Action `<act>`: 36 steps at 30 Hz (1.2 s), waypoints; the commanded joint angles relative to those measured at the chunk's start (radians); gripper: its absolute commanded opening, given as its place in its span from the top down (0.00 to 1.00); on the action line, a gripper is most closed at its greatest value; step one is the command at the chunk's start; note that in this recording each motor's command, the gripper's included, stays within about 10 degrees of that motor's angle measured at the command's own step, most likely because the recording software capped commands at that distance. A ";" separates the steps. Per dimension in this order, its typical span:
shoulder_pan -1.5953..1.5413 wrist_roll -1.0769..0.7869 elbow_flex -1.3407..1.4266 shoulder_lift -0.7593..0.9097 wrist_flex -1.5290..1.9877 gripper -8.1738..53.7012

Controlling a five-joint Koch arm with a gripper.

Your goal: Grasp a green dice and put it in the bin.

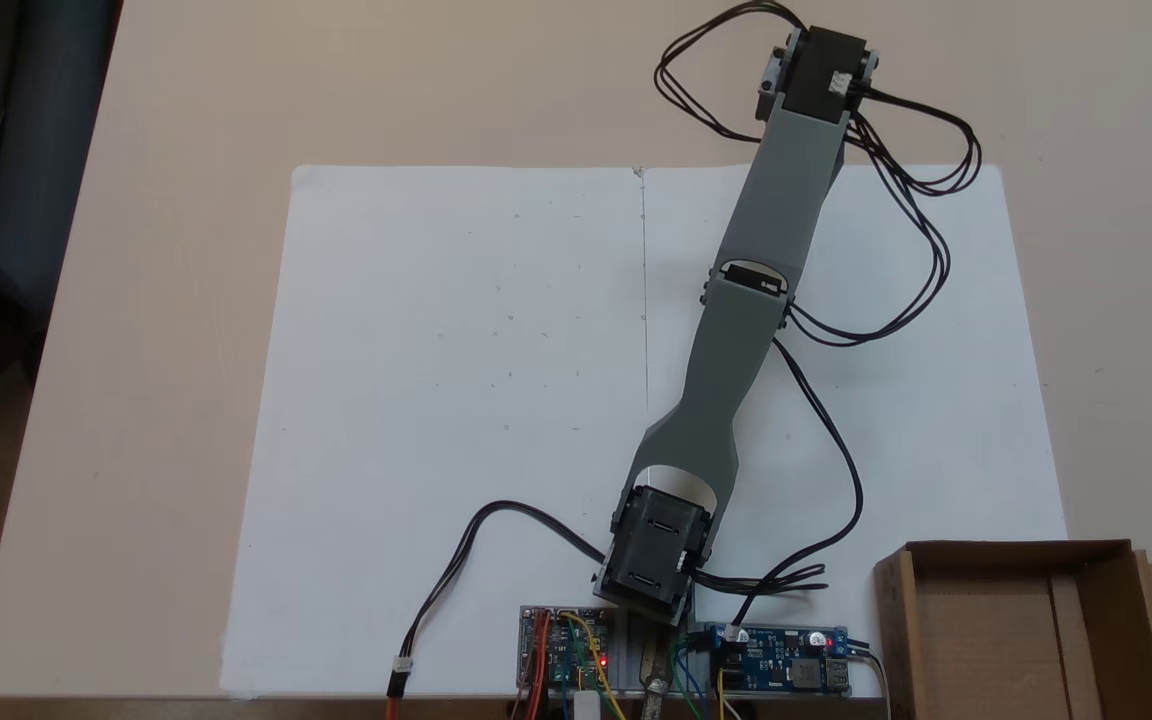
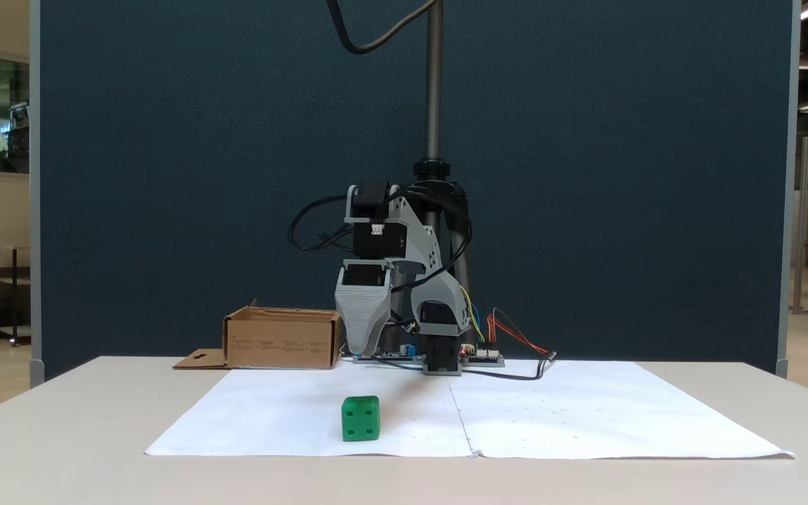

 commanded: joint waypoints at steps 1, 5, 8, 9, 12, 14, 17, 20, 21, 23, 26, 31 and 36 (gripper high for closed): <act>0.011 -0.089 -0.040 0.020 0.175 0.17; 0.011 -0.071 -0.040 0.020 0.175 0.17; 0.009 -0.043 -0.040 0.017 0.175 0.17; 0.009 -0.038 -0.038 0.014 0.175 0.17; 0.009 -0.028 -0.040 0.008 0.175 0.17; 0.008 -0.023 -0.040 -0.002 0.175 0.17; 0.006 -0.018 -0.040 -0.012 0.175 0.17; 0.006 -0.008 -0.040 -0.014 0.175 0.17; 0.006 -0.003 -0.040 -0.015 0.175 0.17; 0.006 0.002 -0.040 -0.018 0.173 0.17; 0.008 0.008 -0.040 -0.028 0.155 0.17; 0.008 0.009 -0.040 -0.046 0.140 0.17; 0.020 0.009 -0.040 -0.052 0.129 0.17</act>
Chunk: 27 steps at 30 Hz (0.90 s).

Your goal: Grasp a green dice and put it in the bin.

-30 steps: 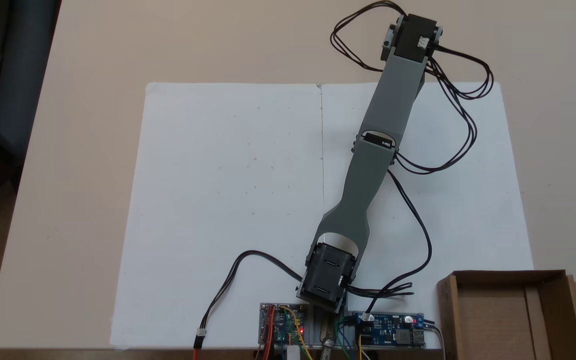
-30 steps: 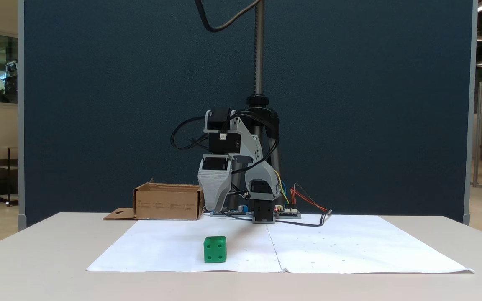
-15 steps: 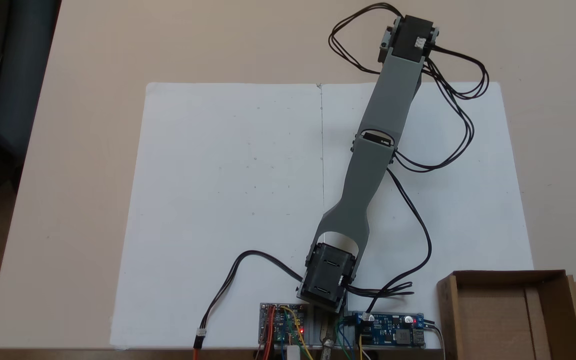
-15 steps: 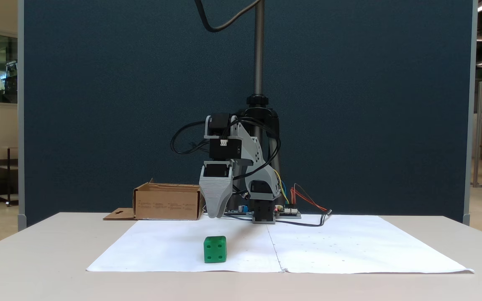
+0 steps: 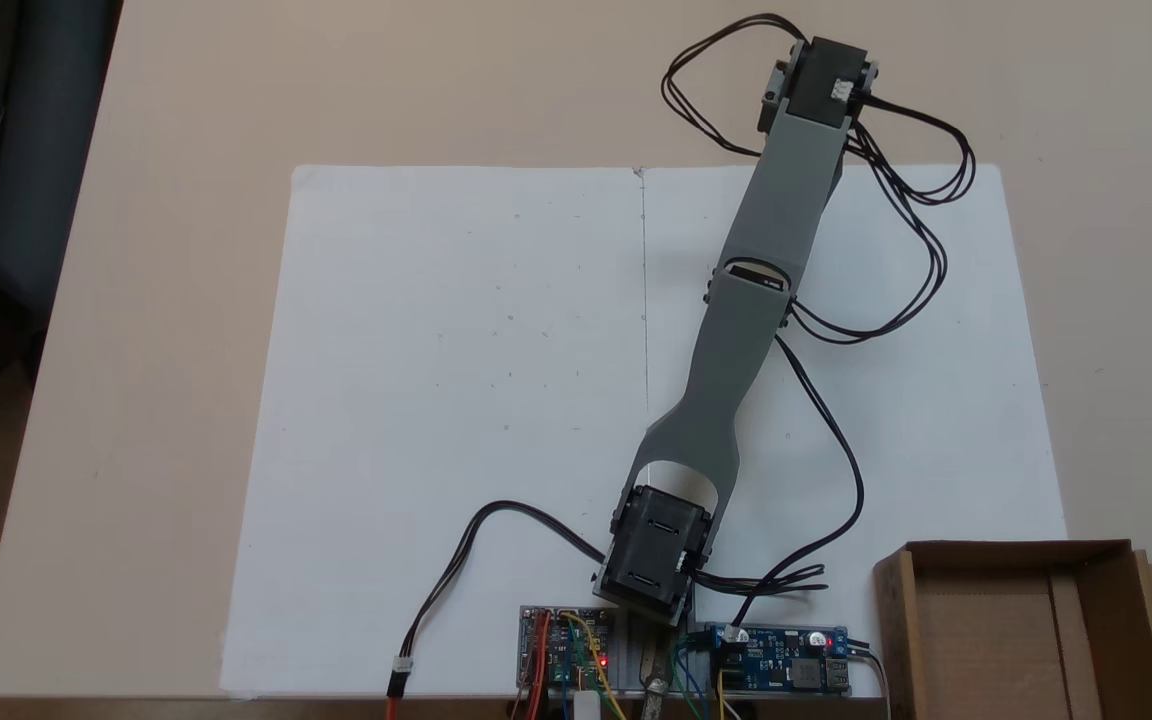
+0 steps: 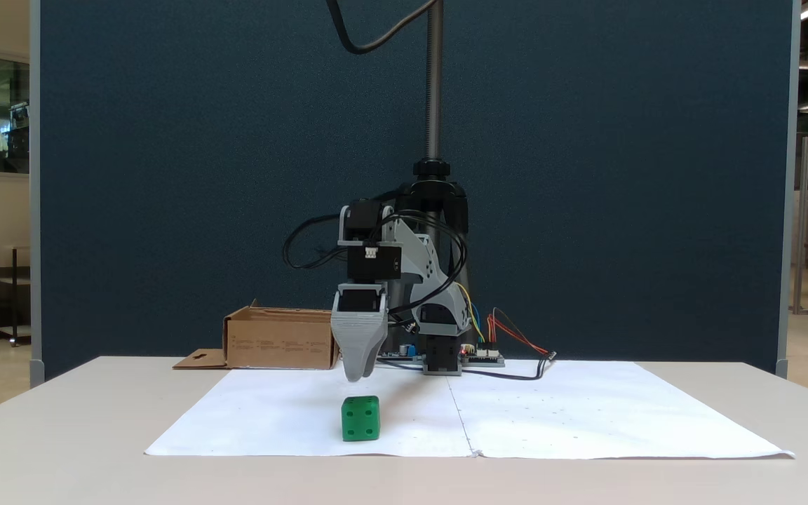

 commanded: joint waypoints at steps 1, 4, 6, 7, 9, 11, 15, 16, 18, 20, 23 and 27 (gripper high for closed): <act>0.015 0.006 -0.040 0.029 0.127 0.17; 0.018 0.006 -0.040 0.028 0.127 0.17; 0.018 0.006 -0.040 0.025 0.127 0.17; 0.018 0.006 -0.040 0.025 0.127 0.17; 0.018 0.006 -0.040 0.025 0.126 0.17; 0.018 0.006 -0.040 0.025 0.117 0.17; 0.020 0.006 -0.040 0.017 0.104 0.17; 0.020 0.006 -0.040 0.011 0.098 0.17; 0.026 0.006 -0.040 0.000 0.089 0.17; 0.028 0.006 -0.040 -0.014 0.083 0.17; 0.028 0.006 -0.040 -0.029 0.066 0.17; 0.028 0.005 -0.040 -0.046 0.048 0.17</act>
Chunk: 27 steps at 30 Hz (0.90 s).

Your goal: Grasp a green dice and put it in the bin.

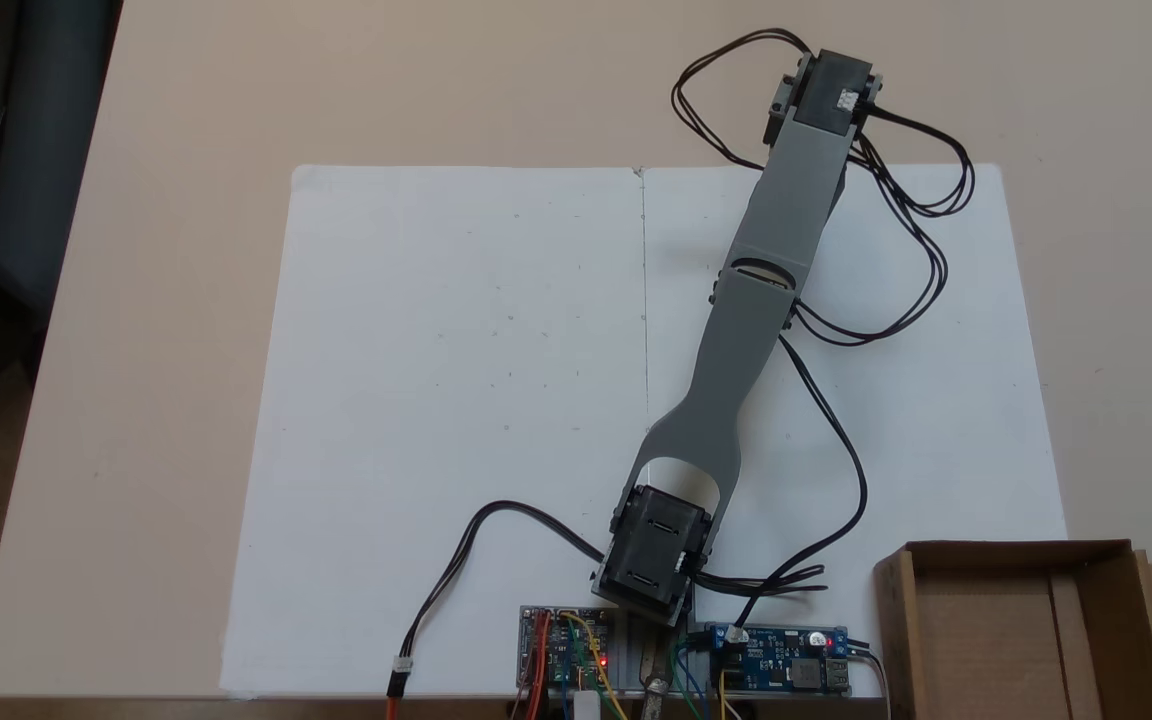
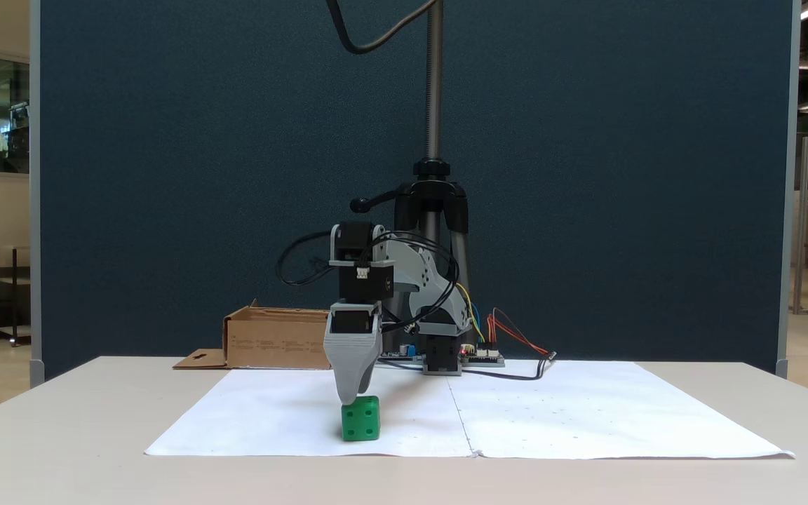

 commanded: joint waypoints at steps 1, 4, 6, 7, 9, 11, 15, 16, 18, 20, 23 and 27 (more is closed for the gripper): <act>0.006 0.005 -0.040 0.026 0.040 0.17; 0.003 -0.009 -0.040 0.023 0.017 0.17; 0.002 -0.020 -0.041 0.023 -0.003 0.17; 0.002 -0.018 -0.041 0.023 -0.012 0.17; 0.002 -0.017 -0.041 0.028 -0.025 0.17; 0.002 -0.012 -0.041 0.029 -0.049 0.17; 0.002 0.052 -0.041 0.037 -0.057 0.15; 0.002 0.066 -0.041 0.038 -0.055 0.15; 0.003 0.080 -0.041 0.044 -0.057 0.15; 0.005 0.078 -0.041 0.044 -0.057 0.15; 0.012 0.003 -0.043 0.044 -0.066 0.14; 0.023 -0.097 -0.043 0.044 -0.067 0.15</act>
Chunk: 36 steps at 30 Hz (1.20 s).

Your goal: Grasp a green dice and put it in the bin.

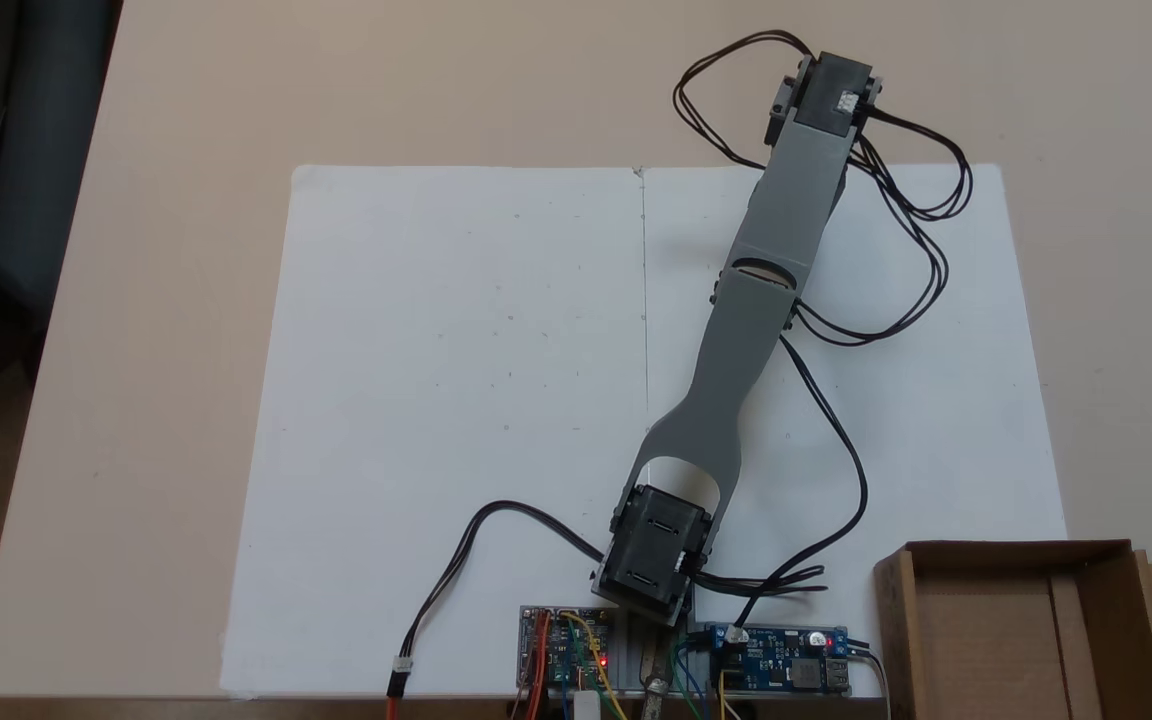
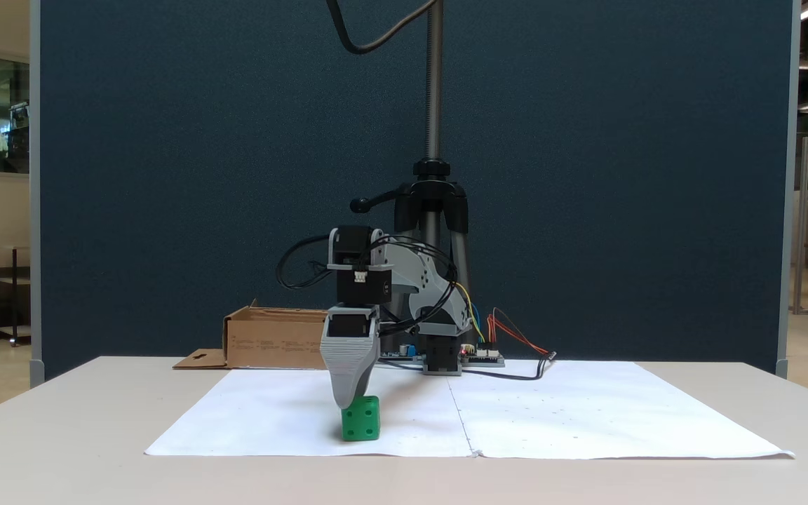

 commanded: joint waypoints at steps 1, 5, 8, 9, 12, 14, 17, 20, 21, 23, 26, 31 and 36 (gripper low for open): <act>0.011 -0.094 -0.043 0.046 -0.026 0.15; 0.012 -0.114 -0.048 0.046 -0.037 0.15; 0.012 -0.150 -0.048 0.044 -0.034 0.15; 0.012 -0.153 -0.048 0.044 -0.034 0.15; 0.012 -0.175 -0.048 0.044 -0.035 0.15; 0.012 -0.179 -0.048 0.044 -0.040 0.15; 0.011 -0.179 -0.048 0.044 -0.040 0.15; 0.011 -0.176 -0.048 0.046 -0.034 0.15; 0.011 -0.173 -0.048 0.046 -0.034 0.15; 0.003 -0.166 -0.048 0.048 -0.026 0.15; -0.008 -0.146 -0.048 0.051 -0.023 0.15; -0.018 -0.141 -0.048 0.049 -0.029 0.15; -0.026 -0.132 -0.048 0.021 -0.048 0.16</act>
